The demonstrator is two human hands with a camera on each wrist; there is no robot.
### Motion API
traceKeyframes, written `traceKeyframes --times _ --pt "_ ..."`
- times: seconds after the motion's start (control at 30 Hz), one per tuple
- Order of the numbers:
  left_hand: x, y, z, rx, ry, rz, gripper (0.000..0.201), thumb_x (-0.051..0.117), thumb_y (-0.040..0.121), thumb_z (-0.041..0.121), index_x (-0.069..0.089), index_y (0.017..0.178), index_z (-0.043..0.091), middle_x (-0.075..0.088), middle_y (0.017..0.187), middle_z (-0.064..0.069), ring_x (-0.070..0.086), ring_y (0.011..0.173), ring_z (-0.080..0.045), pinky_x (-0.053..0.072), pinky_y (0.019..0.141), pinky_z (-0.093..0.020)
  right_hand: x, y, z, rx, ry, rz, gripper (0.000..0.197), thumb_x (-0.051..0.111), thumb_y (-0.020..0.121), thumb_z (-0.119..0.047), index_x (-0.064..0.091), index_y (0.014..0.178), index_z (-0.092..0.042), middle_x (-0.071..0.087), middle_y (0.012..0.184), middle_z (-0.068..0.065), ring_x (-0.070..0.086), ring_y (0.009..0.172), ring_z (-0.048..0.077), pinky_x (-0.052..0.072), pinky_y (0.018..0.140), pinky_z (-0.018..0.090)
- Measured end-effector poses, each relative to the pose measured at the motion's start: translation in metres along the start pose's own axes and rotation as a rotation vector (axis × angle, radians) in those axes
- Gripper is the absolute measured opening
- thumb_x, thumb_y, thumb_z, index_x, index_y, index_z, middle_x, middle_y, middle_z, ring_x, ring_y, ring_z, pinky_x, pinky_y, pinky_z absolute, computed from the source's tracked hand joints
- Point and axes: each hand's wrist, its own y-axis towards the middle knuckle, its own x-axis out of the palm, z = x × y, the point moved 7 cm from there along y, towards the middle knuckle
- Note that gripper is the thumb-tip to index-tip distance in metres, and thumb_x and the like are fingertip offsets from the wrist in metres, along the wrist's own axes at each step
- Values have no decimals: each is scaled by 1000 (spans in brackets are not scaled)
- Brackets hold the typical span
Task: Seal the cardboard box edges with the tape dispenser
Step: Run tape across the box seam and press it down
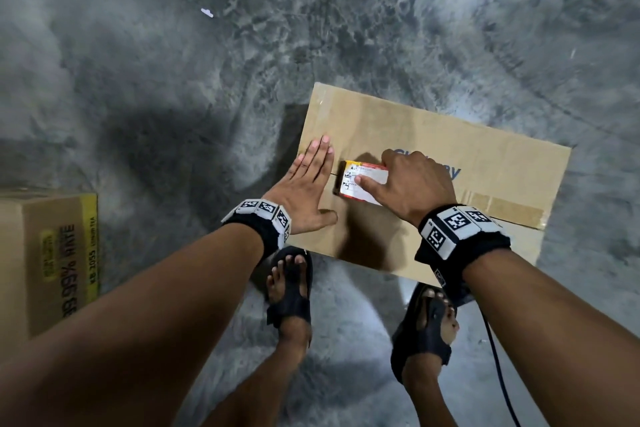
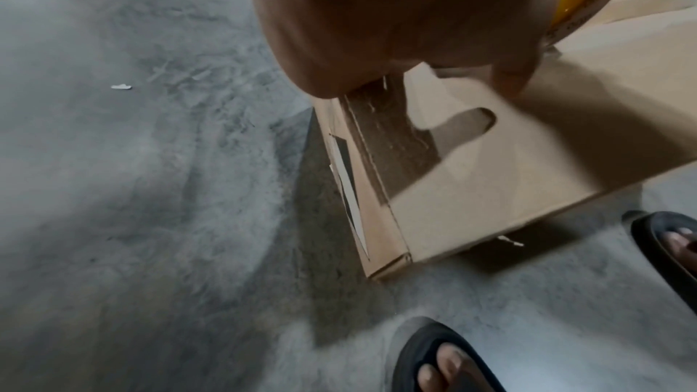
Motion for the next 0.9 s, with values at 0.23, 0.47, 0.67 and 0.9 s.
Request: traceKeyframes --times 0.23,0.47,0.67,0.9 --pt "10 4 11 -161 110 28 149 27 53 103 -29 148 2 -36 157 -14 -33 146 -28 -10 123 -46 2 0 8 -15 61 7 54 53 90 -65 64 116 -18 67 112 15 63 104 37 35 70 36" --pt "12 8 20 -188 123 43 154 33 48 105 -19 152 3 -26 162 -14 -25 149 -28 -10 123 -43 1 -17 45 -9 163 -3 52 55 90 -65 65 122 -25 67 114 16 62 108 36 44 78 37" --pt "14 12 20 -166 97 24 156 37 46 104 -17 153 4 -24 162 -14 -22 150 -31 -3 123 -50 -4 -59 150 126 71 -17 53 54 89 -67 64 113 -21 66 107 20 64 100 39 40 71 38" --pt "9 9 23 -217 100 -5 157 49 49 99 -32 147 8 -39 156 -9 -36 145 -26 -13 122 -45 2 -53 150 135 12 -36 49 54 92 -58 63 108 -12 66 109 18 64 99 38 34 70 37"
